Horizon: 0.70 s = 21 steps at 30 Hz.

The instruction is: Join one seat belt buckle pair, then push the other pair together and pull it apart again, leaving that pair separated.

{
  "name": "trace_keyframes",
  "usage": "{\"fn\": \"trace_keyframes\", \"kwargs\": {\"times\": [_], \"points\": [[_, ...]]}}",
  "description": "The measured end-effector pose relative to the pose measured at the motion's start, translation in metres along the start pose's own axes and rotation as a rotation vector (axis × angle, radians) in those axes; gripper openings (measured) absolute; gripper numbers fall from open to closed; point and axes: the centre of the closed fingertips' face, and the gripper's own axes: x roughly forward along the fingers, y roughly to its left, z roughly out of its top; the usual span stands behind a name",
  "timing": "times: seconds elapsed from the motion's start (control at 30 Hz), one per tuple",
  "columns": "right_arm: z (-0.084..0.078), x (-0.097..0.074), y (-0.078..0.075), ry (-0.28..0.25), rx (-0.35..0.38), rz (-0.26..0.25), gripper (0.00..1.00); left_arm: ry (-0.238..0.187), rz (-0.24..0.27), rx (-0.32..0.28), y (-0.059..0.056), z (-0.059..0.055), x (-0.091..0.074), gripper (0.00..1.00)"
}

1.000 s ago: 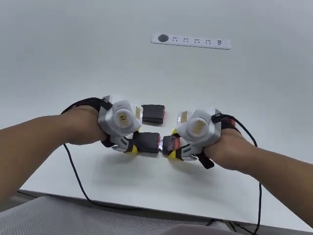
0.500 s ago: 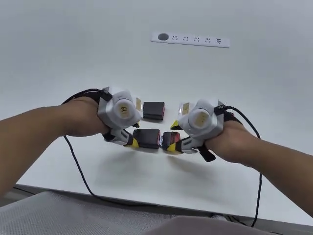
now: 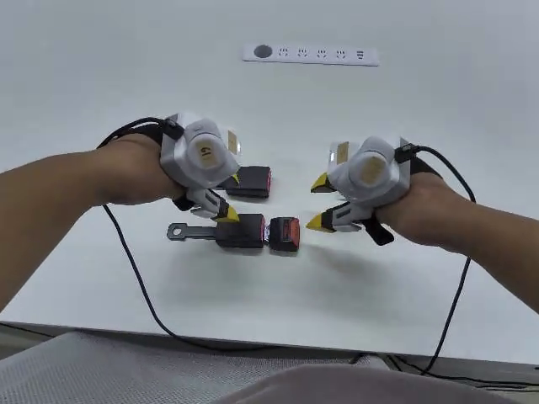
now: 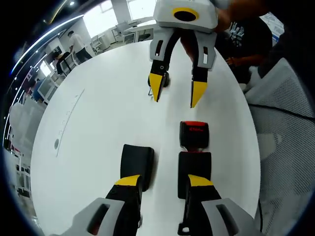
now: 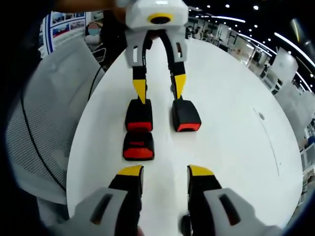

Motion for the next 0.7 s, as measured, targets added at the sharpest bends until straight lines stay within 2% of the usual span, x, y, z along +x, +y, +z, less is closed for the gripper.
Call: {"fn": "trace_keyframes", "kwargs": {"times": [0.2,0.37,0.53,0.63,0.7], "points": [[-0.026,-0.017,-0.024,0.036,0.026,-0.038,0.36,-0.011,0.015,-0.012,0.028,0.001,0.005,0.38],[-0.062,-0.034,-0.040,0.075,0.068,-0.066,0.36,-0.009,0.016,-0.028,0.043,0.003,0.011,0.38],[-0.084,-0.042,-0.048,0.100,0.083,-0.074,0.38,0.016,-0.018,-0.006,0.043,-0.001,0.023,0.39],[-0.090,-0.041,-0.047,0.110,0.082,-0.055,0.38,0.053,-0.039,0.031,0.039,-0.010,0.031,0.39],[-0.095,-0.038,-0.047,0.118,0.084,-0.040,0.38,0.055,-0.049,0.023,0.038,-0.012,0.034,0.39]]}}
